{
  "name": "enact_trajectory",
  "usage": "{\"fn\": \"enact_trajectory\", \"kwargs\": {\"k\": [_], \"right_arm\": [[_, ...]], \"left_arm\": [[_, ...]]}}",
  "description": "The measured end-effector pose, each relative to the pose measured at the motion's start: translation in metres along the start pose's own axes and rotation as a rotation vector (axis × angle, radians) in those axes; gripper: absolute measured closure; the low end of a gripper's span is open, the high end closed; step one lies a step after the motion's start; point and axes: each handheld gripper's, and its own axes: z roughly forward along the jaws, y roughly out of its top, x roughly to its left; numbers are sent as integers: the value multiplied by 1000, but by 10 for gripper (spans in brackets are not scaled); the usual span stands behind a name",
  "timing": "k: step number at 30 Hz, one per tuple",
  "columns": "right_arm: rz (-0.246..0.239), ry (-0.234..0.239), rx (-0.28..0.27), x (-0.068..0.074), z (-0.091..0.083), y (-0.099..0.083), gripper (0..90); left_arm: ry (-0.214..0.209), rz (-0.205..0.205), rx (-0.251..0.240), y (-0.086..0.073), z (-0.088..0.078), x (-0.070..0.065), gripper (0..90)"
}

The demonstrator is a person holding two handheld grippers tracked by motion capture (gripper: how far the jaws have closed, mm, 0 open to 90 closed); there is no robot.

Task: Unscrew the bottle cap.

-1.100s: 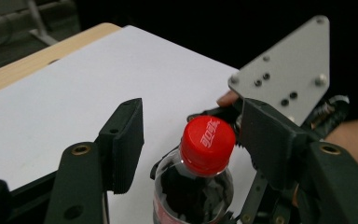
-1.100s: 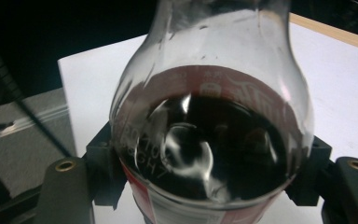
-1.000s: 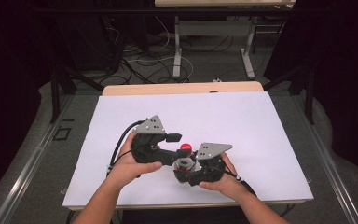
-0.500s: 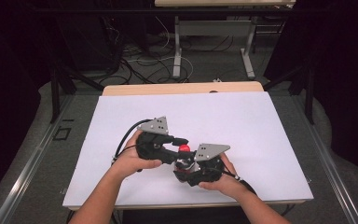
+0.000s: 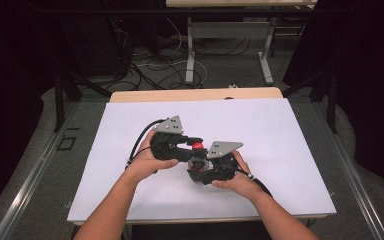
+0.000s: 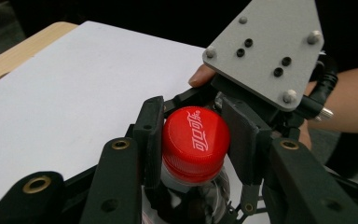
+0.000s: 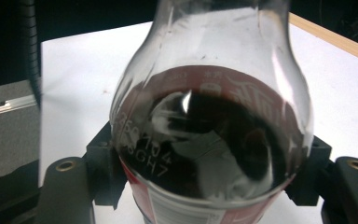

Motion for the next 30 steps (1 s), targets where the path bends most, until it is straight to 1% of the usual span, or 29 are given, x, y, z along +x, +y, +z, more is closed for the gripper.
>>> {"fn": "enact_trajectory", "kwargs": {"k": [1,2,4,5,6,7,8,9,10,11,12,13,14,15,16,17,18,19,20,21,22,23,24,25,26,28,30], "right_arm": [[11,-12,-5,-5,3,-1,296],[11,-20,-12,-7,4,-1,296],[28,-35,-17,-9,5,-1,296],[38,-48,-21,-10,5,-1,296],[34,-63,-33,-11,6,-1,297],[33,-69,-32,-11,6,-2,296],[48,-89,-31,-11,7,-2,297],[53,-113,-26,-11,7,-2,296],[66,-126,-26,-11,7,-2,297],[75,-140,-14,-10,6,-2,297],[70,-159,-15,-12,7,-2,297],[87,-178,-10,-11,7,-2,297],[90,-197,-8,-11,7,-2,297],[92,-210,11,-10,7,-3,297],[92,-210,11,-10,7,-3,297],[96,-223,-1,-10,7,-3,297],[103,-231,-3,-10,8,-3,297],[122,-246,1,-8,7,-4,297],[122,-246,1,-8,7,-4,297],[135,-250,-1,-8,7,-4,297],[138,-252,-6,-9,7,-4,297],[138,-252,-6,-9,7,-4,297],[145,-253,-9,-9,6,-3,297],[157,-246,-19,-9,6,-3,297],[155,-243,-20,-10,5,-3,297],[162,-234,-22,-10,4,-3,297],[155,-223,-33,-11,3,-3,296]], "left_arm": [[27,-15,-5,1,3,2,615],[27,-15,-5,1,3,2,615],[59,-26,-7,2,5,2,616],[101,-47,-15,3,8,-1,616],[101,-47,-15,3,8,-1,616],[139,-67,-6,5,11,-3,616],[139,-67,-6,5,11,-3,616],[194,-103,-9,6,15,-7,617],[194,-103,-9,6,15,-7,617],[261,-140,-36,6,20,-12,617],[306,-168,-48,6,23,-15,617],[306,-168,-48,6,23,-15,617],[342,-189,-57,6,26,-19,617],[380,-219,-62,6,28,-23,617],[409,-237,-73,7,31,-26,617],[448,-253,-81,7,34,-29,617],[466,-273,-89,8,36,-32,616],[487,-285,-91,9,38,-34,616],[507,-296,-97,9,40,-36,616],[528,-309,-103,10,41,-39,615],[560,-329,-112,11,44,-41,615],[560,-329,-112,11,44,-41,615],[566,-325,-120,12,45,-41,615],[567,-326,-117,12,45,-42,614],[565,-326,-124,13,45,-42,614],[549,-315,-122,13,44,-42,610],[516,-317,-135,12,41,-40,593]]}}
